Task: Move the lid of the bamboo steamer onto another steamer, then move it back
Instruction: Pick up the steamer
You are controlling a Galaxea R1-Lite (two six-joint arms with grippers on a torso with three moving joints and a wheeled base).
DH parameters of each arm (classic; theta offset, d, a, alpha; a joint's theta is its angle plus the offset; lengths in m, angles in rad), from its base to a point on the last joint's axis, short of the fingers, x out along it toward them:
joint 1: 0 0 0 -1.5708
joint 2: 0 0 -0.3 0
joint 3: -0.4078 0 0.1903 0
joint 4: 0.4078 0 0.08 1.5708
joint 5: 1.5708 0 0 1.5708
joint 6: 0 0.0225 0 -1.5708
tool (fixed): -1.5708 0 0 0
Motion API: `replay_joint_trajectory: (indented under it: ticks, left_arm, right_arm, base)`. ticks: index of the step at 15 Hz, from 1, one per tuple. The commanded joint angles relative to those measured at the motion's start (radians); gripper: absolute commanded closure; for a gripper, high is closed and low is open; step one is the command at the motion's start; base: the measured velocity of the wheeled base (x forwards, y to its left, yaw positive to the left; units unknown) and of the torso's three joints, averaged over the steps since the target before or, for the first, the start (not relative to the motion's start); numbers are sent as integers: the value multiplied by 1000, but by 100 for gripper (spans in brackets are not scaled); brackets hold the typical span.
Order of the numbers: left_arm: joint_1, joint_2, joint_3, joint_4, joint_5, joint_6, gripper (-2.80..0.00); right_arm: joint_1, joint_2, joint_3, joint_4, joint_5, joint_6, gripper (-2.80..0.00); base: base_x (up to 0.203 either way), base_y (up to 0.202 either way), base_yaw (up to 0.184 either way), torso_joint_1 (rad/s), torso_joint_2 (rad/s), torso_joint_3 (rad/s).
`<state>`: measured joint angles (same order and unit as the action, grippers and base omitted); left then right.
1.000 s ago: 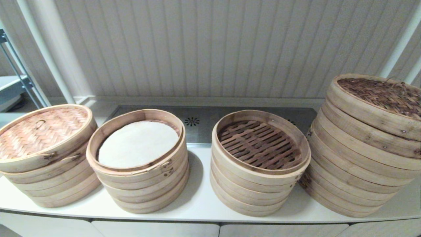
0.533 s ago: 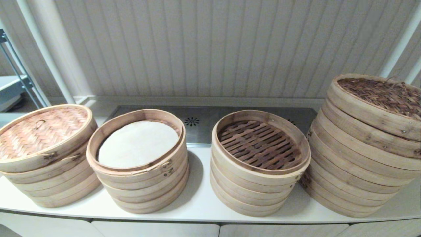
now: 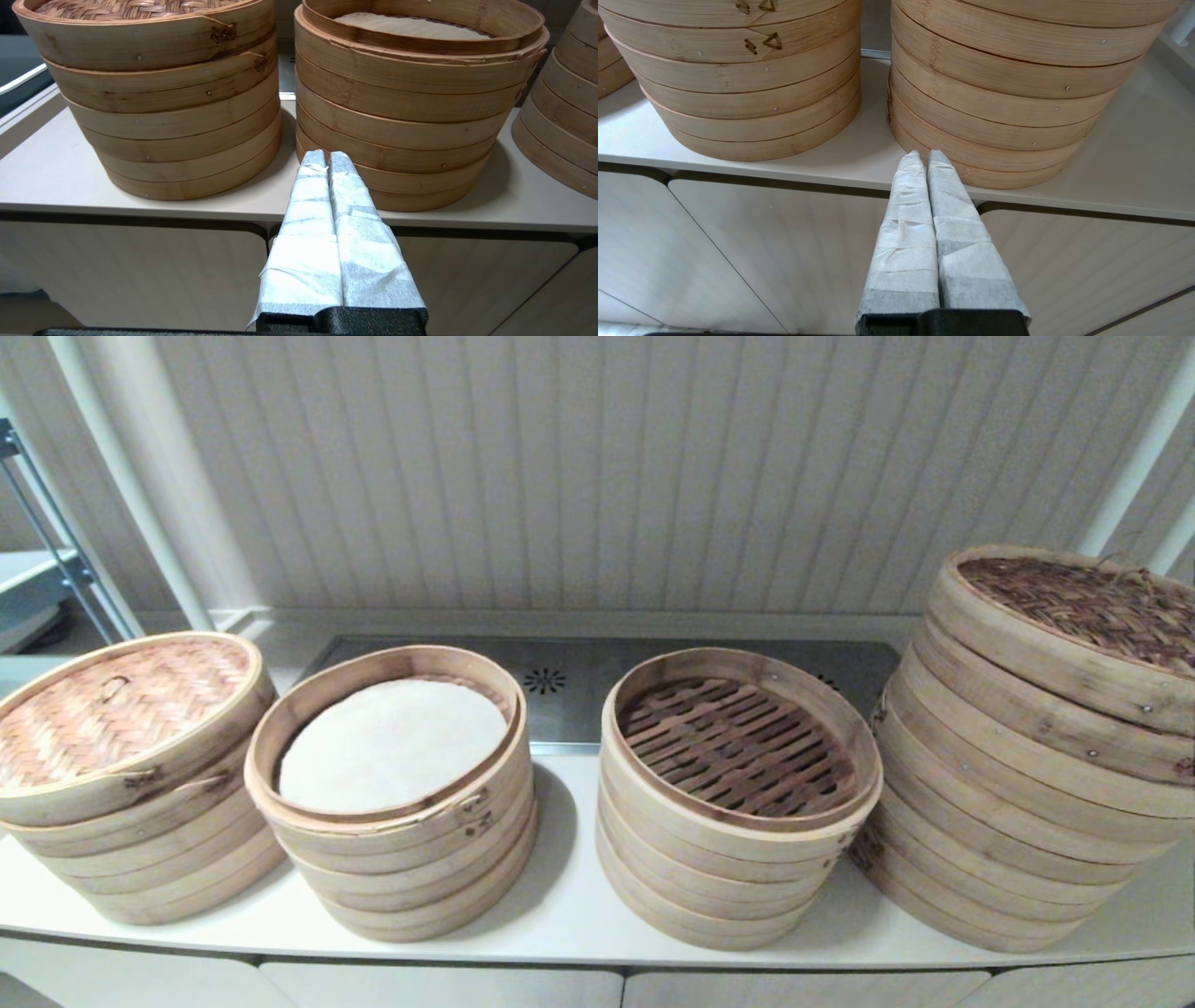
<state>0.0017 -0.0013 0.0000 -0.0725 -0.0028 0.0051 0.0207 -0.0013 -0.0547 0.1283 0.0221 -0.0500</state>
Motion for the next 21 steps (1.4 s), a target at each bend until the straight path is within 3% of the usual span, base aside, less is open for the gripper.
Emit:
replay_joint_trajectory:
  ticks: [1,3,5,9,13,18,21]
  left_arm:
    - [1,1,28,-1,0,0,0]
    - [0,1,28,0,0,1,0]
    - [0,1,26,3,-3,6,0]
    - [0,1,22,11,-5,3,0]
    - [0,1,21,11,-4,1,0]
    - [0,1,21,11,-5,1,0]
    - [0,1,21,11,-4,1,0]
  right_arm:
    - [1,-3,-1,4,-1,-1,0]
    - [1,-7,-23,1,-6,-11,0]
    - [2,17,-130,19,-5,-23,0]
    - [5,242,-450,50,-3,-26,0]
    - [6,612,-843,90,-27,17,0]
    - [-4,1054,-1340,280,-64,104,0]
    - [-69,1278,-1632,524,20,153,0]
  base:
    - [0,0,0,0,0,0]
    - [0,0,0,0,0,0]
    - [0,0,0,0,0,0]
    - [0,0,0,0,0,0]
    - [0,0,0,0,0,0]
    - [0,0,0,0,0,0]
    - [0,0,0,0,0,0]
